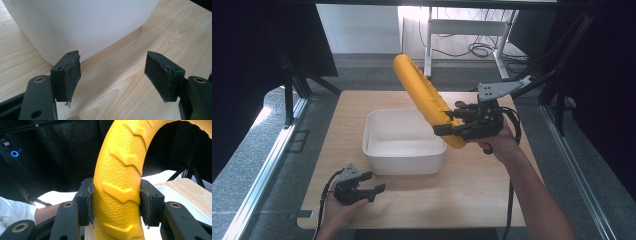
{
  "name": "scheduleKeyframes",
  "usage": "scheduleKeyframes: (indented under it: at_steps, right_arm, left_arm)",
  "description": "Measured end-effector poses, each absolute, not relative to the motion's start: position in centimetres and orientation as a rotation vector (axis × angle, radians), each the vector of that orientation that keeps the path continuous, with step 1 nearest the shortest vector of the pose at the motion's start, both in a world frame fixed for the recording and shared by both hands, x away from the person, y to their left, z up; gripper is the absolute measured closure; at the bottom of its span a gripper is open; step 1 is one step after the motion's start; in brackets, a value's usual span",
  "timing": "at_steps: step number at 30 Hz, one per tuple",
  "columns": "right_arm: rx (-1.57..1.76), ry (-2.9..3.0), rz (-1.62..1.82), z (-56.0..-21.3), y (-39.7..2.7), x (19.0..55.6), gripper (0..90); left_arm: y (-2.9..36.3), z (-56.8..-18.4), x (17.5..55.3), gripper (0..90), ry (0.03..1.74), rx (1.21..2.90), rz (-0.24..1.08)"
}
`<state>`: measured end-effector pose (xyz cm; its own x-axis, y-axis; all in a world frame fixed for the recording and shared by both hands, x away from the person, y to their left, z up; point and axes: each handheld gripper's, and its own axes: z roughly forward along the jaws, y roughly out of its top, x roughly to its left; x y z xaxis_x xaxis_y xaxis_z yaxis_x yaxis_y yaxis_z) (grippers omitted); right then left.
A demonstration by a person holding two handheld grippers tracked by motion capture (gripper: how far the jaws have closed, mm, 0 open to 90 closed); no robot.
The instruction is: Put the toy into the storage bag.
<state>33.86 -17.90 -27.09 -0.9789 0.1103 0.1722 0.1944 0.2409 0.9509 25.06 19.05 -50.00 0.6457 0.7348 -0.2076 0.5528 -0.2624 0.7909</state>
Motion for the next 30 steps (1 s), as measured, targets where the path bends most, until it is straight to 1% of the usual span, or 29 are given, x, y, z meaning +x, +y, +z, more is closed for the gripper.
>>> scheduleKeyframes:
  at_steps: [30]
  right_arm:
    - [-0.185,-2.441,-1.715,-28.8,-13.2,34.6,52.0]
  left_arm:
    - [19.2,-50.0,25.1,29.0,1.010,1.940,0.252]
